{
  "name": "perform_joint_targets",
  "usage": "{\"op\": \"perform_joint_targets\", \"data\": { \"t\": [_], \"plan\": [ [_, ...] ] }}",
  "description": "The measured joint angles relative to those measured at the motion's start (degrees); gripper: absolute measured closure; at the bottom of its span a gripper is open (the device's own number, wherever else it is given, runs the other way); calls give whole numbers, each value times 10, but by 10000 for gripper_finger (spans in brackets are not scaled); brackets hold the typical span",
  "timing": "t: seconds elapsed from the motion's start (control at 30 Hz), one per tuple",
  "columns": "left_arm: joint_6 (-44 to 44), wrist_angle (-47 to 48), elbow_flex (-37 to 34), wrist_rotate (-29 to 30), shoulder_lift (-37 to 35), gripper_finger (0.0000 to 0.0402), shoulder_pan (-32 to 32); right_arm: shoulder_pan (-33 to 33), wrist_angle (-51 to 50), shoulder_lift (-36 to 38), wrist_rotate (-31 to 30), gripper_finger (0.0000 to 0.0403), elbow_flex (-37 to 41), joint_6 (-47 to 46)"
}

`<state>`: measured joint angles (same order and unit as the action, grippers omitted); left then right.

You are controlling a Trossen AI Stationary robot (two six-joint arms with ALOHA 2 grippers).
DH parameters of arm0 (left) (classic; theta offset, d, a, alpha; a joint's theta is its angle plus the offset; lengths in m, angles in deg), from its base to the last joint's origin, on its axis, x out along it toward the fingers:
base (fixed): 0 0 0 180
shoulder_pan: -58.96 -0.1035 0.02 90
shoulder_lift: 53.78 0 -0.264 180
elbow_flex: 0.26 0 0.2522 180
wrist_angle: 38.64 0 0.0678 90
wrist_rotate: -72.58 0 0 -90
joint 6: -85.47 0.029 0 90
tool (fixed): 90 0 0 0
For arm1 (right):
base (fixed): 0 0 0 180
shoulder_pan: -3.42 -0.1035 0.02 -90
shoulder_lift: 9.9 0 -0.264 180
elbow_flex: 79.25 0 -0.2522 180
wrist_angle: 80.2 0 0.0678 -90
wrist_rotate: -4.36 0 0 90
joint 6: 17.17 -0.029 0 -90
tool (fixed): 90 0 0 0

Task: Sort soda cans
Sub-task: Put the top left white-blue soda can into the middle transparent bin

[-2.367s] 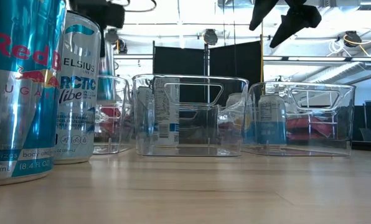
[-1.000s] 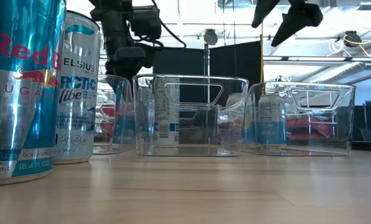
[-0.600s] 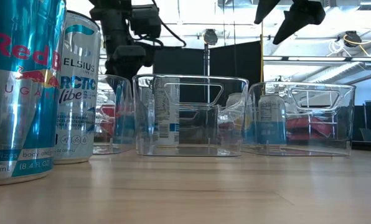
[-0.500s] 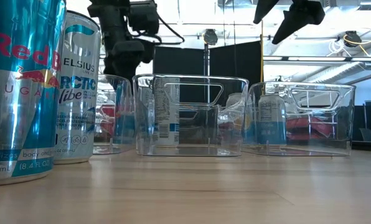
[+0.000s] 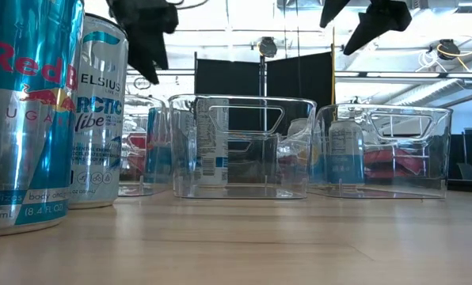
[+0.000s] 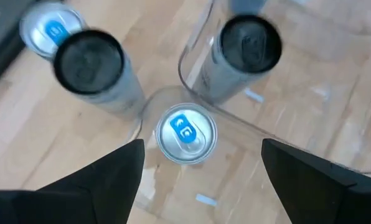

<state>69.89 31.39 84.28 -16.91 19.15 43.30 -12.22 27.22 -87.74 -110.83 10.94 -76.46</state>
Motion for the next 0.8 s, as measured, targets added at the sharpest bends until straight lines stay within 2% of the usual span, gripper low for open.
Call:
{"op": "perform_joint_targets", "data": {
  "t": [0.1,0.3,0.4,0.5,0.6,0.7,0.8],
  "plan": [
    [1,0,0,18,-17,68,0,0,5,0,0,44,0,0],
    [-9,-10,0,95,-22,68,-13,0,8,0,0,44,0,0],
    [-50,-39,0,106,-12,68,-41,0,14,0,0,44,0,0],
    [-78,-75,0,96,-1,68,-75,0,20,0,0,44,0,2],
    [-82,-101,0,58,15,68,-106,0,21,0,-1,44,0,1],
    [-82,-103,0,27,36,68,-130,0,22,0,-1,44,0,0],
    [-82,-100,0,25,57,68,-140,0,22,0,0,44,0,0]
  ]
}}
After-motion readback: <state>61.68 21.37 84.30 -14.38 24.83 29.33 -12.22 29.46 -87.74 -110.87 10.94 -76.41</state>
